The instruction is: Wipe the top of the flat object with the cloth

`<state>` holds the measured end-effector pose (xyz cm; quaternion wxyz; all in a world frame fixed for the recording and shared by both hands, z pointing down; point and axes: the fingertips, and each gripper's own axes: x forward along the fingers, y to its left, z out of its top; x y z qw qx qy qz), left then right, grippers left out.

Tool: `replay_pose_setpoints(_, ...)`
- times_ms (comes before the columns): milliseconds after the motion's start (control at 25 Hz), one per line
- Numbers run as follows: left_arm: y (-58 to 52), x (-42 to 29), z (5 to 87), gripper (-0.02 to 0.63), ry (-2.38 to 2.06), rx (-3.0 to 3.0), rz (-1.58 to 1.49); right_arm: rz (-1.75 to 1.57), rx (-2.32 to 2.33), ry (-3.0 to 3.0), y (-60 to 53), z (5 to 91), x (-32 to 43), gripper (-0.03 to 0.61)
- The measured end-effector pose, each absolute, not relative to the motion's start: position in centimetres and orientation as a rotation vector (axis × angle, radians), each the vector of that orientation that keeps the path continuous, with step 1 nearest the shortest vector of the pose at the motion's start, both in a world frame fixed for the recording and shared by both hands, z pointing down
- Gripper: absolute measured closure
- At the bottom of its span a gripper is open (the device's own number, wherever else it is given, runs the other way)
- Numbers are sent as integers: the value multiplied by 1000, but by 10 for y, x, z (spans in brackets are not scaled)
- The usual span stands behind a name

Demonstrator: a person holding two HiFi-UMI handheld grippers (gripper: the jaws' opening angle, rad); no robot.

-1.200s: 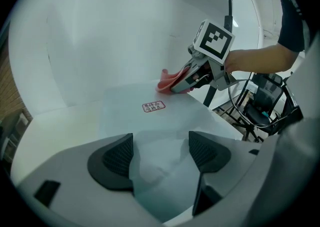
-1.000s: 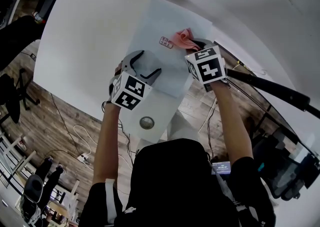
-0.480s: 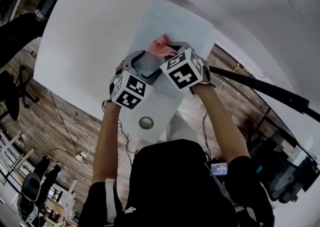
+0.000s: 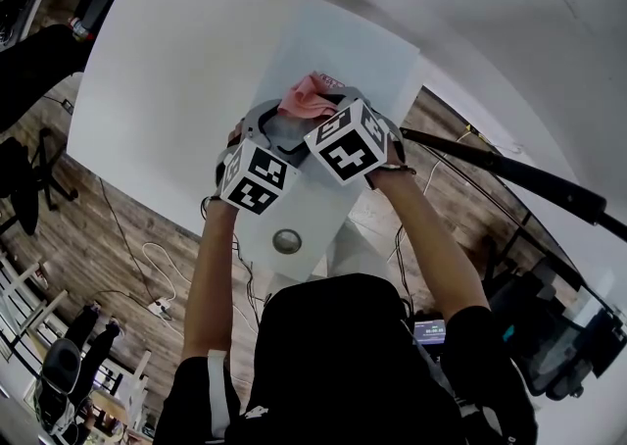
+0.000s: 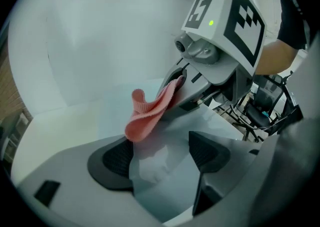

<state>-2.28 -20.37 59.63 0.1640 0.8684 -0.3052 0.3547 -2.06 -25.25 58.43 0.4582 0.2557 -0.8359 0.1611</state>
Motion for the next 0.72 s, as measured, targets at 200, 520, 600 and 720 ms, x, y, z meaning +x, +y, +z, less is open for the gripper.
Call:
replay_pose_setpoints(200, -204, -24, 596, 272, -871, 2476, 1008, 402, 663, -2038, -261, 585, -14, 534)
replay_pose_setpoints(520, -204, -24, 596, 272, -869, 2477, 1008, 437, 749, -2005, -282, 583, 15, 534)
replay_pose_setpoints(600, -203, -23, 597, 272, -868, 2476, 1007, 443, 777, -1995, -287, 583, 26, 534)
replay_pose_setpoints(720, -204, -24, 597, 272, -869, 2476, 1008, 489, 852, -1981, -296, 585, 45, 534)
